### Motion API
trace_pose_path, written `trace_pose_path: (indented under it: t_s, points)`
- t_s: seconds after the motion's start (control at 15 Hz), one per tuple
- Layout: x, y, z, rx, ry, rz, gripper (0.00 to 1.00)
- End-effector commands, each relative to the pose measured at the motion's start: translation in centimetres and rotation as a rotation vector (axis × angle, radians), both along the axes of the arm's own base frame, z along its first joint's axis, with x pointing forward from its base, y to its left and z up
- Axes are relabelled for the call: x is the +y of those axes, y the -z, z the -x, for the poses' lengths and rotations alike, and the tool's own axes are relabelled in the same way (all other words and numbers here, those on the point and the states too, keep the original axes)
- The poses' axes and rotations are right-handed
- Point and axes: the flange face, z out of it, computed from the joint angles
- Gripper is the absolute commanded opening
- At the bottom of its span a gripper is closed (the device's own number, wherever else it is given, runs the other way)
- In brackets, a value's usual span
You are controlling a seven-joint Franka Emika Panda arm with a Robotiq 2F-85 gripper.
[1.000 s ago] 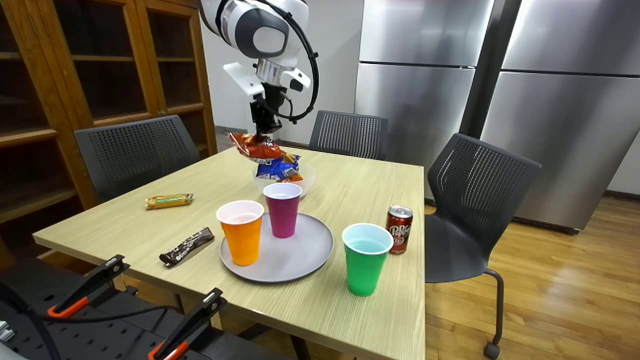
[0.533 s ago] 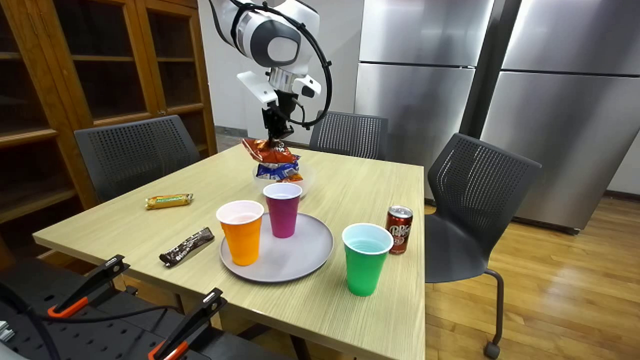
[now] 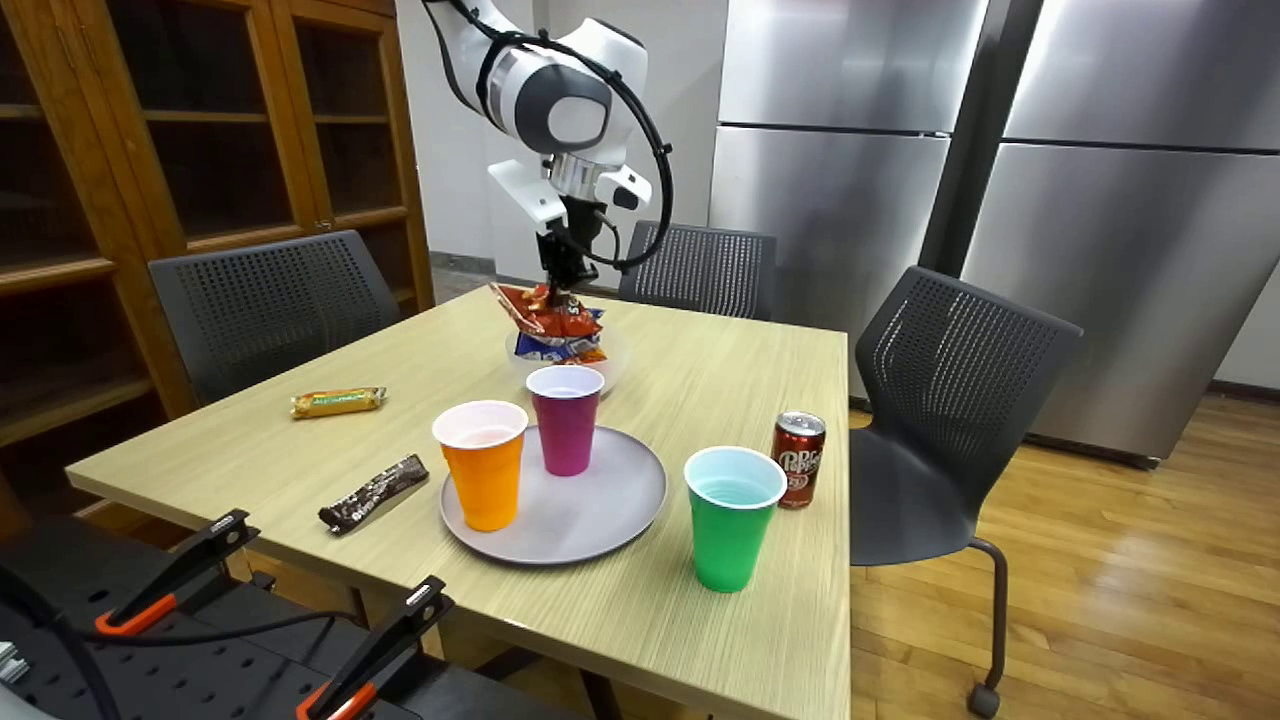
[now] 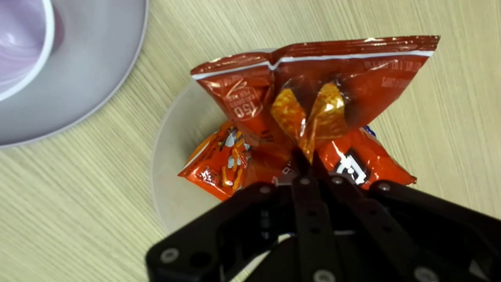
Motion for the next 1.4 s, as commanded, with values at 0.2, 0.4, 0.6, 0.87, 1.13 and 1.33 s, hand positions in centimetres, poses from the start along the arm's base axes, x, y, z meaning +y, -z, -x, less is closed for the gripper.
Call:
trace_pose_path:
  t_s: [0.2,0.4,0.6,0.87,1.13,1.33]
  points:
    - [-1.2,1.4,-1.1,0.01,0.051,0.029,0.0]
    - [-1.5,1.9,-1.2,0.019,0.065,0.035,0.0]
    - [-1.8,2.2,-1.2,0.026,0.074,0.04,0.0]
    - [-2.0,2.4,-1.3,0.031,0.085,0.04,0.0]
    - [-2.0,2.0,-1.3,0.023,0.091,0.036,0.4]
    - [-1.9,1.7,-1.4,0.014,0.09,0.034,0.63]
